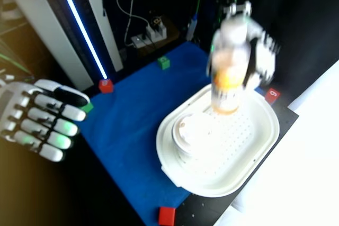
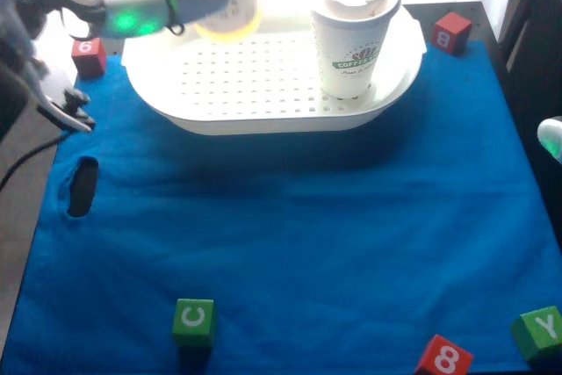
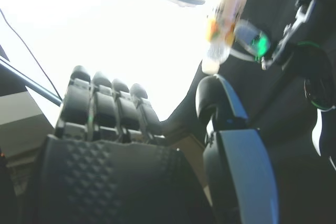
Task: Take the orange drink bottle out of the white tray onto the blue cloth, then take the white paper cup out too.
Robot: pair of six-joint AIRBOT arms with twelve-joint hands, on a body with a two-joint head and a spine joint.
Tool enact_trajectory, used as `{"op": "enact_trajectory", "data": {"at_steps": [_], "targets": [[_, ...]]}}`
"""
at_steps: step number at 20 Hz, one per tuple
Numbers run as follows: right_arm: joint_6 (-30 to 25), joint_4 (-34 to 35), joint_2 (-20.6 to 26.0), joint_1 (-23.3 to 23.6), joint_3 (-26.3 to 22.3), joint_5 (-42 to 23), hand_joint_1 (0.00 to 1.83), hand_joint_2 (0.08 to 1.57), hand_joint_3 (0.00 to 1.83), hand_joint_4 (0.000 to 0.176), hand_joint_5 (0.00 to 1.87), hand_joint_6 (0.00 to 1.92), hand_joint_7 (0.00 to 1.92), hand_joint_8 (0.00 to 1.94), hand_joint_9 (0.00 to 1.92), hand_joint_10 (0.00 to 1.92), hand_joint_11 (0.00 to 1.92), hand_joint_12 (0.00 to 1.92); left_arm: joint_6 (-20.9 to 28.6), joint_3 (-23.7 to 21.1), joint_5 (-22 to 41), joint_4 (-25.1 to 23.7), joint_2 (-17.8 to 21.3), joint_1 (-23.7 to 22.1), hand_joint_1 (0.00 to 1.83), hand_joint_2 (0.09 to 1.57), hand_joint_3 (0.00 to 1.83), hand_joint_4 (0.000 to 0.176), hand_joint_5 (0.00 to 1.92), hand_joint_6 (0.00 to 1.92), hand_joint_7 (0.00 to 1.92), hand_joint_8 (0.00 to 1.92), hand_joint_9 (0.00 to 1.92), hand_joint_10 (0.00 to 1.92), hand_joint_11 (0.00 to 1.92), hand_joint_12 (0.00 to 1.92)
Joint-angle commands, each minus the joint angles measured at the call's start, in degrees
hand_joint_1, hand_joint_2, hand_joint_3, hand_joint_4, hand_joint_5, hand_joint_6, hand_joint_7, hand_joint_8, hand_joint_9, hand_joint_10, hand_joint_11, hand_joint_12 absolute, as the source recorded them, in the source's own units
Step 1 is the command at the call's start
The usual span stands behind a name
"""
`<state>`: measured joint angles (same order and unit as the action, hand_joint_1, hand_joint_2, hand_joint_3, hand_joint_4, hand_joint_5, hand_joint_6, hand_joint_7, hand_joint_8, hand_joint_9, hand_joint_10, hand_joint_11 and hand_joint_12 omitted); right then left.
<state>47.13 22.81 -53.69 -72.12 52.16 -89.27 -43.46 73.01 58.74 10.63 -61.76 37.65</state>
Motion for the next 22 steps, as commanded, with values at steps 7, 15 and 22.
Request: {"op": "enact_trajectory", "data": {"at_steps": [7, 15, 22], "targets": [[-0.4, -0.2, 0.2, 0.4, 0.1, -7.0, 0.51, 1.33, 0.0, 0.0, 0.0, 0.0, 0.0, 0.0, 0.0, 0.0, 0.0, 0.0, 1.1, -12.5, 21.8, -1.3, 6.6, 12.4, 0.87, 1.2, 0.02, 0.131, 0.75, 1.18, 0.9, 0.63, 0.77, 1.07, 0.62, 1.58], [-0.5, 0.1, 0.2, 0.4, 0.3, -7.0, 0.55, 1.31, 0.0, 0.0, 0.0, 0.0, 0.0, 0.0, 0.0, 0.0, 0.0, 0.46, 3.4, -12.8, 17.3, 1.3, 3.5, 18.3, 0.89, 1.29, 0.0, 0.0, 0.56, 0.51, 0.72, 0.45, 0.61, 0.9, 0.47, 1.47], [-1.0, 0.2, 0.5, 0.4, 0.4, -7.0, 0.56, 1.32, 0.0, 0.0, 0.0, 0.0, 0.0, 0.0, 0.0, 0.0, 0.0, 0.13, 4.0, -14.9, 18.7, 2.8, 3.5, 23.2, 0.69, 1.23, 0.0, 0.002, 0.37, 0.0, 0.47, 0.0, 0.25, 0.64, 0.02, 1.47]]}}
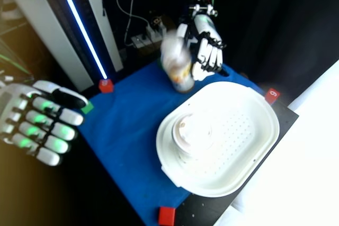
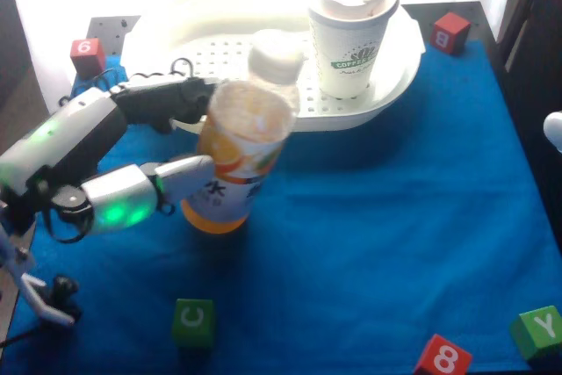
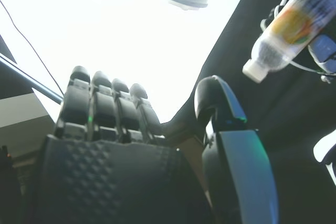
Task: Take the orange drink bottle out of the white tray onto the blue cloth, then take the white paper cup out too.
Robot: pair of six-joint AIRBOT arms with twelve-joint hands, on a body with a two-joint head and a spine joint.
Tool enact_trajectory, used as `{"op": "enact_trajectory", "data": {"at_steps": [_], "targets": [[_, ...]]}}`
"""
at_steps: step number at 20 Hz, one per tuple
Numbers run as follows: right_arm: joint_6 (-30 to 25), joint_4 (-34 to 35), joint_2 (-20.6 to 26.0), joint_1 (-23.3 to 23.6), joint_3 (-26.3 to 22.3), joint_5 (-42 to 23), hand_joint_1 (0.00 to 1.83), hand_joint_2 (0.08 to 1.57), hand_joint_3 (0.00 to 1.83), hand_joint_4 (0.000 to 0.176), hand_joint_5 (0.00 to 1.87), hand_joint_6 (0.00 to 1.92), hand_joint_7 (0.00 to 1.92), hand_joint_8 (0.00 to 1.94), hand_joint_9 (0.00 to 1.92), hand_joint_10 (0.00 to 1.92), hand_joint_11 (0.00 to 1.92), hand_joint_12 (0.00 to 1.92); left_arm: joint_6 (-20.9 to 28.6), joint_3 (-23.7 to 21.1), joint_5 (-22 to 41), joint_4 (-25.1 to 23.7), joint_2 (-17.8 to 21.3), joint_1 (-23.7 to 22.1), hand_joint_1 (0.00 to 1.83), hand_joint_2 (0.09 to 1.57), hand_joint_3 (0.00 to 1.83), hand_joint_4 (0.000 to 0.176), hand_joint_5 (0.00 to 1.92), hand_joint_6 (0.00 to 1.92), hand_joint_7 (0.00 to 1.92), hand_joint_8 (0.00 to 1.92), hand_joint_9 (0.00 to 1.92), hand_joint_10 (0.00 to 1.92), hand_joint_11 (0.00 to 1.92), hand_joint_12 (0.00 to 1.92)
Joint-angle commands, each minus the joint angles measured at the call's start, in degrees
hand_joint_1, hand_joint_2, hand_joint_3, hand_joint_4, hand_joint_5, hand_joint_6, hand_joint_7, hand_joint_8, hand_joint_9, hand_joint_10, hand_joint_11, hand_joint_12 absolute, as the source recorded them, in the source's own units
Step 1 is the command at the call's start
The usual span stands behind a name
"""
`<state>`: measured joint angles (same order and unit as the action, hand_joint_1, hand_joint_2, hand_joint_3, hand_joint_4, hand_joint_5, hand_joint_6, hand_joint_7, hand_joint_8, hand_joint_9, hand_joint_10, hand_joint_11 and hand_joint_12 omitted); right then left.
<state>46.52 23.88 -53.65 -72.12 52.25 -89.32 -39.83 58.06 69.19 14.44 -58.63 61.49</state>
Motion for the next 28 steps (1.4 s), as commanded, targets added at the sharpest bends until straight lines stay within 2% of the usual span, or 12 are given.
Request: {"op": "enact_trajectory", "data": {"at_steps": [1, 2, 3, 7, 10, 14, 17, 18, 20, 22, 24, 28], "targets": [[-0.4, -0.9, 0.5, 0.4, 0.3, -7.0, 0.56, 1.31, 0.0, 0.0, 0.0, 0.0, 0.0, 0.0, 0.0, 0.0, 0.0, 0.03, 0.3, -0.6, 9.5, -0.9, 0.9, 0.1, 0.61, 1.23, 0.0, 0.023, 0.29, 0.0, 0.39, 0.0, 0.17, 0.61, 0.0, 1.38], [-0.5, -0.9, 0.5, 0.4, 0.3, -7.0, 0.53, 1.31, 0.0, 0.0, 0.0, 0.0, 0.0, 0.0, 0.0, 0.0, 0.0, 0.0, 0.0, -1.2, 10.5, -0.8, 1.4, 0.6, 0.5, 1.22, 0.0, 0.083, 0.14, 0.0, 0.18, 0.0, 0.09, 0.29, 0.0, 1.03], [-0.5, -0.9, 0.5, 0.4, 0.3, -7.0, 0.55, 1.31, 0.0, 0.003, 0.0, 0.0, 0.0, 0.0, 0.0, 0.0, 0.01, 0.0, -0.7, -2.0, 11.8, -0.4, 2.1, 1.5, 0.47, 1.18, 0.0, 0.098, 0.06, 0.01, 0.03, 0.0, 0.02, 0.08, 0.0, 0.6], [-1.1, -1.0, 1.0, 0.4, 0.6, -7.0, 0.56, 1.31, 0.0, 0.006, 0.0, 0.0, 0.0, 0.0, 0.0, 0.0, 0.03, 0.02, -2.0, -4.0, 16.1, 2.3, 3.9, 5.0, 0.43, 1.1, 0.0, 0.116, 0.0, 0.0, 0.0, 0.0, 0.0, 0.0, 0.0, 0.02], [-1.2, -3.1, 1.7, 2.4, 1.4, -6.1, 0.54, 1.29, 0.0, 0.006, 0.0, 0.0, 0.0, 0.0, 0.0, 0.0, 0.04, 0.03, -4.4, -5.5, 19.3, 5.6, 5.6, 8.1, 0.49, 1.04, 0.0, 0.115, 0.0, 0.0, 0.0, 0.0, 0.0, 0.0, 0.0, 0.0], [-0.1, -9.5, 0.5, 13.2, 6.0, 6.6, 0.48, 1.27, 0.0, 0.021, 0.0, 0.0, 0.0, 0.0, 0.0, 0.0, 0.0, 0.22, -7.5, -6.9, 21.3, 9.3, 7.4, 11.0, 0.52, 1.03, 0.0, 0.057, 0.0, 0.0, 0.0, 0.0, 0.0, 0.0, 0.0, 0.0], [0.2, -13.9, -3.1, 22.2, 11.4, 17.5, 0.52, 1.26, 0.0, 0.052, 0.0, 0.0, 0.0, 0.0, 0.0, 0.0, 0.0, 0.09, -7.5, -7.3, 22.8, 11.5, 7.8, 13.2, 0.55, 1.01, 0.0, 0.107, 0.0, 0.0, 0.0, 0.0, 0.0, 0.0, 0.0, 0.0], [0.2, -15.0, -4.4, 24.6, 13.0, 20.5, 0.52, 1.25, 0.0, 0.098, 0.0, 0.0, 0.0, 0.0, 0.0, 0.0, 0.0, 0.01, -7.5, -7.4, 23.2, 12.1, 7.8, 13.5, 0.55, 1.02, 0.0, 0.115, 0.0, 0.0, 0.0, 0.0, 0.0, 0.0, 0.0, 0.0], [0.3, -17.7, -7.4, 29.2, 16.5, 27.0, 0.51, 1.24, 0.0, 0.09, 0.0, 0.0, 0.0, 0.0, 0.0, 0.0, 0.0, 0.0, -7.5, -7.4, 23.7, 13.0, 7.8, 13.8, 0.55, 1.04, 0.0, 0.105, 0.0, 0.0, 0.0, 0.0, 0.0, 0.0, 0.0, 0.0], [0.5, -20.0, -11.1, 33.4, 20.3, 32.9, 0.5, 1.22, 0.0, 0.031, 0.0, 0.0, 0.0, 0.0, 0.0, 0.0, 0.0, 0.0, -7.5, -7.4, 24.5, 13.9, 7.8, 14.3, 0.51, 1.03, 0.0, 0.126, 0.0, 0.0, 0.0, 0.0, 0.0, 0.0, 0.0, 0.0], [0.6, -21.5, -14.9, 36.3, 23.8, 37.0, 0.53, 1.21, 0.0, 0.011, 0.0, 0.0, 0.0, 0.0, 0.0, 0.0, 0.0, 0.0, -7.4, -7.4, 25.5, 15.0, 7.7, 15.0, 0.52, 1.06, 0.01, 0.145, 0.0, 0.0, 0.0, 0.0, 0.0, 0.0, 0.0, 0.0], [5.2, -22.5, -19.5, 40.1, 27.7, 43.8, 0.66, 1.18, 0.0, 0.057, 0.0, 0.0, 0.0, 0.0, 0.0, 0.0, 0.0, 0.0, -7.3, -7.5, 25.8, 15.9, 7.6, 15.4, 0.51, 1.06, 0.0, 0.144, 0.0, 0.0, 0.0, 0.0, 0.0, 0.0, 0.04, 0.03]]}}
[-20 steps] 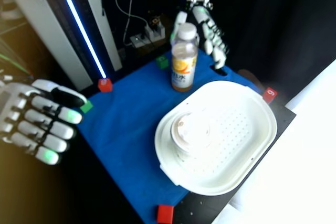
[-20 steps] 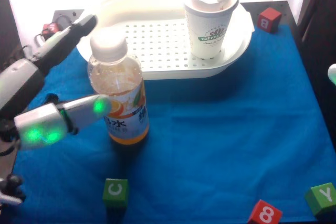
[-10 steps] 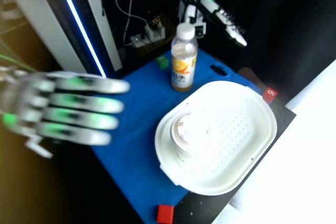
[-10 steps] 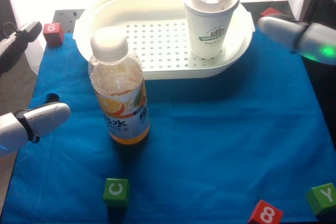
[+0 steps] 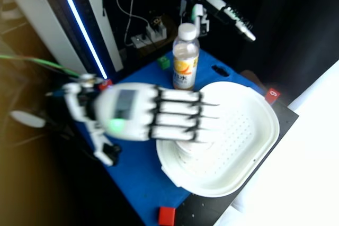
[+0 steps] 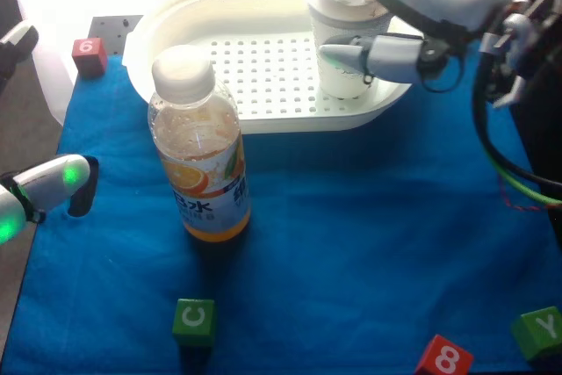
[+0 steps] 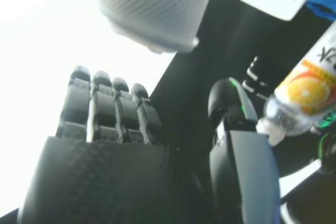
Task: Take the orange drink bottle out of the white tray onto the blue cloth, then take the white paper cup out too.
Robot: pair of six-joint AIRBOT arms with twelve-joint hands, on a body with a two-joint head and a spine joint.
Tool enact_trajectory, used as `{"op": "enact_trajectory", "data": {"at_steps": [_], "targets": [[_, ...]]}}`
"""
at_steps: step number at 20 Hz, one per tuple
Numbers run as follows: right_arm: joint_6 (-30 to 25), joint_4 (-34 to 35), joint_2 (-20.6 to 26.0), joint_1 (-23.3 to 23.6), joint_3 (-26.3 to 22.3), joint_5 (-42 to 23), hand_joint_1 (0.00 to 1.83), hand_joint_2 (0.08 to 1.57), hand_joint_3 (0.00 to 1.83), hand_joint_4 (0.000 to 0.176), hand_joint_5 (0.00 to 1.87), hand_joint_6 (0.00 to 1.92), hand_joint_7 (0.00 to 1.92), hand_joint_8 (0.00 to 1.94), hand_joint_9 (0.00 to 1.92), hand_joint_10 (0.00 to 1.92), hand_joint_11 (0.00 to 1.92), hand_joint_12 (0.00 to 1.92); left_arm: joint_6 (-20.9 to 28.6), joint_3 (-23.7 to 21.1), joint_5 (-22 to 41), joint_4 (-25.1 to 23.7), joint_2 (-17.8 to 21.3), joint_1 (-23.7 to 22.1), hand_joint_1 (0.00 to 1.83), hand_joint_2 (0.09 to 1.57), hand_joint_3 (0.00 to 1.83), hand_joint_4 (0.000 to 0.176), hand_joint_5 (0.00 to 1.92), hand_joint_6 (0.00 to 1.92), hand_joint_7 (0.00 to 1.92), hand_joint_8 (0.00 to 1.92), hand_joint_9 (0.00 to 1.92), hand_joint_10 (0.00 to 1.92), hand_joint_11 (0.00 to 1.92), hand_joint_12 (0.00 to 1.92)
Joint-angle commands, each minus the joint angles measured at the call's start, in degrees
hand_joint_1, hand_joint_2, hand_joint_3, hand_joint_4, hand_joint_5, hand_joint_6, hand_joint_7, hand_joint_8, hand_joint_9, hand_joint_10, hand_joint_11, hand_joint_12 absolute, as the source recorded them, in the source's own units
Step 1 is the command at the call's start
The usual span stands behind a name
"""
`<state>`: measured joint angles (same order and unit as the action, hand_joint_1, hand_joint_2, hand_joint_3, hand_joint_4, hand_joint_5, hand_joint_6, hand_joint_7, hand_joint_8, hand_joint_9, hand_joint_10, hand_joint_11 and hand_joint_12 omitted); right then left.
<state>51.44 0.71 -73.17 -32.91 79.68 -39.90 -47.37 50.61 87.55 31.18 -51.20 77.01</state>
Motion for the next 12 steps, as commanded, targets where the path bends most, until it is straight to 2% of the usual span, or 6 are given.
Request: {"op": "enact_trajectory", "data": {"at_steps": [1, 2, 4, 7, 9, 12], "targets": [[0.3, 0.7, -0.4, 1.1, 0.9, -5.0, 0.66, 1.17, 0.0, 0.046, 0.0, 0.0, 0.0, 0.0, 0.0, 0.0, 0.0, 0.0, 0.3, 0.0, 7.4, -0.7, 0.2, -0.1, 0.53, 1.07, 0.0, 0.132, 0.0, 0.0, 0.0, 0.0, 0.0, 0.0, 0.03, 0.03], [0.4, 0.7, -1.4, 1.5, 2.0, -3.9, 0.66, 1.17, 0.0, 0.046, 0.0, 0.0, 0.0, 0.0, 0.0, 0.0, 0.0, 0.0, 0.3, 0.0, 7.4, -0.6, 0.1, -0.1, 0.53, 1.07, 0.0, 0.132, 0.0, 0.0, 0.0, 0.0, 0.0, 0.0, 0.03, 0.03], [0.7, 0.7, -2.9, 2.1, 4.0, -1.6, 0.69, 1.13, 0.0, 0.012, 0.0, 0.0, 0.0, 0.0, 0.0, 0.0, 0.0, 0.0, 0.4, 0.0, 7.4, -0.5, -0.2, 0.1, 0.54, 1.07, 0.0, 0.139, 0.0, 0.0, 0.0, 0.0, 0.0, 0.0, 0.06, 0.05], [1.0, 0.7, -4.3, 2.4, 5.9, 0.8, 0.7, 1.1, 0.0, 0.009, 0.0, 0.0, 0.0, 0.0, 0.0, 0.0, 0.0, 0.0, 0.7, 0.1, 7.4, -0.5, -0.4, 0.1, 0.55, 1.08, 0.0, 0.142, 0.0, 0.0, 0.0, 0.0, 0.0, 0.0, 0.01, 0.04], [1.0, 0.8, -4.5, 2.4, 6.9, 2.3, 0.66, 1.11, 0.0, 0.008, 0.0, 0.0, 0.0, 0.0, 0.0, 0.0, 0.0, 0.0, 0.8, 0.1, 7.5, -0.4, -0.5, 0.1, 0.59, 1.08, 0.0, 0.098, 0.02, 0.0, 0.0, 0.0, 0.0, 0.0, 0.0, 0.21], [0.9, 0.9, -4.5, 2.3, 7.0, 2.9, 0.67, 1.14, 0.0, 0.0, 0.0, 0.0, 0.0, 0.0, 0.0, 0.0, 0.06, 0.03, 1.1, 0.1, 7.6, -0.4, -0.6, 0.2, 0.6, 1.09, 0.0, 0.118, 0.02, 0.0, 0.0, 0.0, 0.0, 0.0, 0.0, 0.23]]}}
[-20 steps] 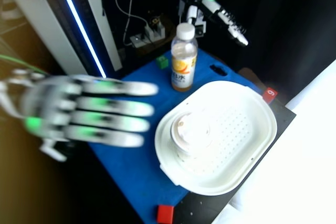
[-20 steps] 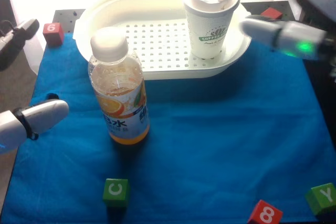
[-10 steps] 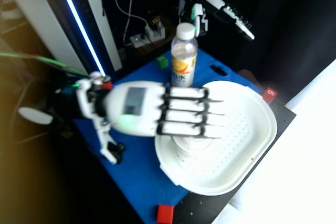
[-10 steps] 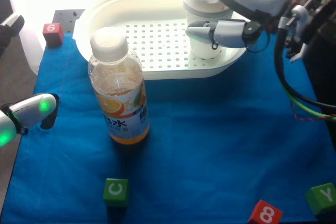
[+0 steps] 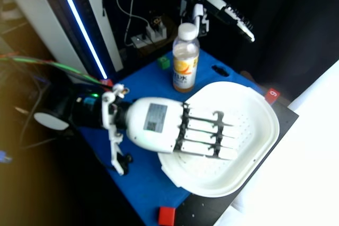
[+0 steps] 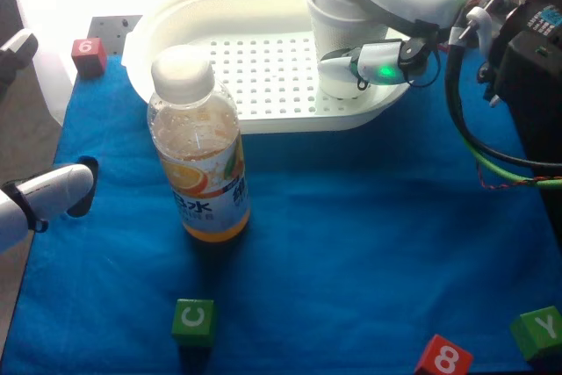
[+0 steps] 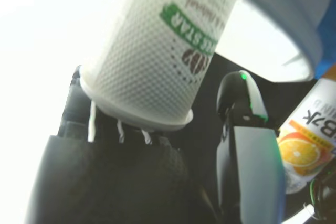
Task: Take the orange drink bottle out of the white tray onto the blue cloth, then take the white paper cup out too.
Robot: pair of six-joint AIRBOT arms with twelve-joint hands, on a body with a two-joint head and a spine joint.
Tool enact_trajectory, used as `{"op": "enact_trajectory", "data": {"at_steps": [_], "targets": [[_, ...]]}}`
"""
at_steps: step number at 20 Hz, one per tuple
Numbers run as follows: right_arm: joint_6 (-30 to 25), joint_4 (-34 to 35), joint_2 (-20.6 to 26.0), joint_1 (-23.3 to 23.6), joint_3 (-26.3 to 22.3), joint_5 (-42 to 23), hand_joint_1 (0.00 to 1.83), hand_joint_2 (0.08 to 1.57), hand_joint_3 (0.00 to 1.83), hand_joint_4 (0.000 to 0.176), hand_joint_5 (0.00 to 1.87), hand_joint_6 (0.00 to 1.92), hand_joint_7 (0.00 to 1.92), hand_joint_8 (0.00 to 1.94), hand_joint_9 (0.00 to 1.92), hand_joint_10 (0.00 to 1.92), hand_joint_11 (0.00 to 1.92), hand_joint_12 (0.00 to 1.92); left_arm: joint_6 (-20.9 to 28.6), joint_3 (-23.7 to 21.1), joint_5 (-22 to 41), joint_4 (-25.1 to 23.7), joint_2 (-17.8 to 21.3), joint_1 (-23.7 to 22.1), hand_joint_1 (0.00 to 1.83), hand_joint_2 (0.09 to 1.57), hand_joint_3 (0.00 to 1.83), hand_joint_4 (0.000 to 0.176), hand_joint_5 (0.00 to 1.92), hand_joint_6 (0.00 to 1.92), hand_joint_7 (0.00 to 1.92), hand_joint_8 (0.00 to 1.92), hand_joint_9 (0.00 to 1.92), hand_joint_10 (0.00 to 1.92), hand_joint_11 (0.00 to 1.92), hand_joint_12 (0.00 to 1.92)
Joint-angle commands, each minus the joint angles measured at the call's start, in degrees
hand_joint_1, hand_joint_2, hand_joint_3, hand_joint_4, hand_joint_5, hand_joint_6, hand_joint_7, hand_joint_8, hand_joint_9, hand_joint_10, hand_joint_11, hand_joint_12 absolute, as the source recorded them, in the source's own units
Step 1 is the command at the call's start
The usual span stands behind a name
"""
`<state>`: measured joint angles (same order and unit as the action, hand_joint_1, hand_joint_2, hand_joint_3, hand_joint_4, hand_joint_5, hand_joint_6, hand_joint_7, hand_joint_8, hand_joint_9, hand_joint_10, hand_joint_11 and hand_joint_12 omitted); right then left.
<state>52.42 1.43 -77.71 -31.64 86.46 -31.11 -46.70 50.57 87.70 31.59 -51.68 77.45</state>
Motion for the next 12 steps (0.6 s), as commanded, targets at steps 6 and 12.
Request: {"op": "enact_trajectory", "data": {"at_steps": [6, 12], "targets": [[-0.2, 0.2, 0.2, 1.1, -0.8, -5.9, 0.89, 1.23, 0.0, 0.0, 0.13, 0.93, 0.21, 1.02, 0.37, 1.64, 0.51, 1.92, 0.9, 0.1, 8.0, 0.0, -0.4, 0.4, 0.6, 1.07, 0.0, 0.135, 0.02, 0.0, 0.0, 0.0, 0.0, 0.0, 0.0, 0.19], [-1.1, 0.1, 2.7, 1.3, -3.0, -9.7, 0.86, 1.22, 0.0, 0.0, 0.11, 1.0, 0.23, 0.97, 0.31, 1.5, 0.36, 1.92, 1.0, 0.1, 8.3, 0.2, -0.4, 0.5, 0.67, 1.03, 0.0, 0.168, 0.03, 0.0, 0.0, 0.0, 0.0, 0.0, 0.0, 0.21]]}}
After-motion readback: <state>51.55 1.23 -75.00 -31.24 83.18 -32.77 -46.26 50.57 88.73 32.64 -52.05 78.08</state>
